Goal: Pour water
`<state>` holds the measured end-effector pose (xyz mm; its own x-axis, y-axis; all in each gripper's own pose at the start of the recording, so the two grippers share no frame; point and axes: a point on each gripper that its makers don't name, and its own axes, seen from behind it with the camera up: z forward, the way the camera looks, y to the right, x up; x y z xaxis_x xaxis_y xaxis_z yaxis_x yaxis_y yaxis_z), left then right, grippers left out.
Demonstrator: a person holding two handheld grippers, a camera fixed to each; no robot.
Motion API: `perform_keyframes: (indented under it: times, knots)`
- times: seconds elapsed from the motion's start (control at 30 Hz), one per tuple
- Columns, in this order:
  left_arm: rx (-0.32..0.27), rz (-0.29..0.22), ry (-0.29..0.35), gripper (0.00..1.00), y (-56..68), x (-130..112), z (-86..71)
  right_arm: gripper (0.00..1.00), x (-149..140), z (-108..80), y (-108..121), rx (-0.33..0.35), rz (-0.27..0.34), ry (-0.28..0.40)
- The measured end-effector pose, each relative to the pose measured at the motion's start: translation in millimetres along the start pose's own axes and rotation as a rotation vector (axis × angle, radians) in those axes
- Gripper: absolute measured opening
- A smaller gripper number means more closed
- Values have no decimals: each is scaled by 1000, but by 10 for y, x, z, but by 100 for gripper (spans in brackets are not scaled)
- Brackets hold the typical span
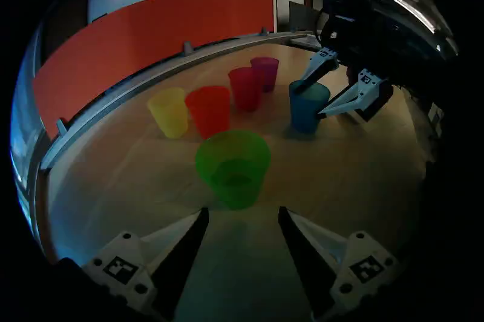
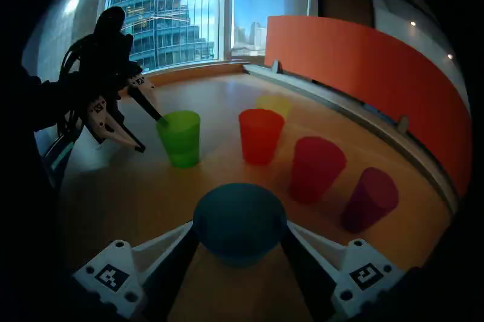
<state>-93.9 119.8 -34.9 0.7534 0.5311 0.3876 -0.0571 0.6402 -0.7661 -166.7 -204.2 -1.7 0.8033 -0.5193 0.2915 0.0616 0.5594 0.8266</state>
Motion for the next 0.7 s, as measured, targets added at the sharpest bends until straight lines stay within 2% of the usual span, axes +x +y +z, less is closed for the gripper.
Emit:
perform_keyframes:
  times: [0.23, 0.33, 0.7]
  knots:
    - [-3, 5, 1, 85, 35, -9, -11, 92, -34, -7, 9, -4, 7, -9]
    - [-3, 3, 3, 85, 40, -9, -18, 100, -70, -14, 12, -7, 9, -19]
    - [15, -15, 26, 85, 29, 11, -122, 100, -90, -156, -8, -35, 6, -18]
